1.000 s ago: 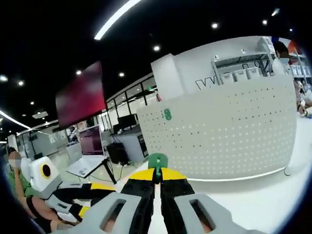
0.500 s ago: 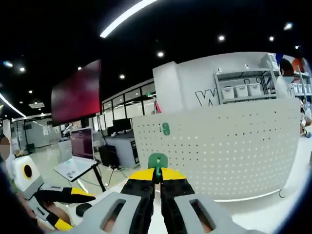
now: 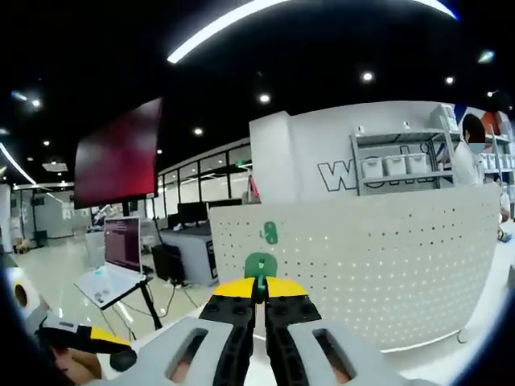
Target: Insert the hook assembly into the mounting plate slot until the hook locks in place.
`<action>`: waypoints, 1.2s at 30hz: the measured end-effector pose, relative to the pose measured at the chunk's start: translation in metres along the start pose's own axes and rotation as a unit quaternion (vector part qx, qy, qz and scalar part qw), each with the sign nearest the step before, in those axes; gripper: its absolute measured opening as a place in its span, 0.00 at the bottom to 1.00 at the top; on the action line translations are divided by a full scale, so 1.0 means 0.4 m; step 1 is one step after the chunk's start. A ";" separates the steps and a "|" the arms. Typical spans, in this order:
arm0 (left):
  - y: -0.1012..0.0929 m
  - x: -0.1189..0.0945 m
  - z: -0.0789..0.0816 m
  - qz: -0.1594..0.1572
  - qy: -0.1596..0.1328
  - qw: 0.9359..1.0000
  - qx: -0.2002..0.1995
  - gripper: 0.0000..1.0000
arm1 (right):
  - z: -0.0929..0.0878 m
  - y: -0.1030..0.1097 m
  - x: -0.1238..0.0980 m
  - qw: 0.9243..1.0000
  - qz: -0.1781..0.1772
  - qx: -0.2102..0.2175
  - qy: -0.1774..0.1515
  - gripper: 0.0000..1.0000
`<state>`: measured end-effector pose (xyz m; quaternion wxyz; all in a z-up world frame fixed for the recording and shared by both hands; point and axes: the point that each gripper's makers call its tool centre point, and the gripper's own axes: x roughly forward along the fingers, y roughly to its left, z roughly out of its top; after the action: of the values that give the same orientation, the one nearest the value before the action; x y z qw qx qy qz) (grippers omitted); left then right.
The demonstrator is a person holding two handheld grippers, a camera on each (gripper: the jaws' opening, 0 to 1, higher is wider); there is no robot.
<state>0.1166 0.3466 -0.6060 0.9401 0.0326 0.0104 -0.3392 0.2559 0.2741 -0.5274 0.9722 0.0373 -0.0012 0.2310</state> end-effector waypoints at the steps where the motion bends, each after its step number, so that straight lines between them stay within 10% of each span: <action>1: 0.003 -0.003 -0.001 0.001 0.000 1.000 -0.001 0.62 | 0.001 -0.001 0.002 1.000 -0.001 -0.001 -0.001 0.01; 36: 0.079 -0.063 -0.014 0.001 -0.005 1.000 -0.005 0.67 | 0.037 -0.055 0.193 0.996 -0.084 -0.036 -0.011 0.01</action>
<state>0.1173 0.3873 -0.6087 0.9407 0.0261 0.0073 -0.3381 0.3351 0.2881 -0.5127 0.9888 0.0050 -0.0173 0.1479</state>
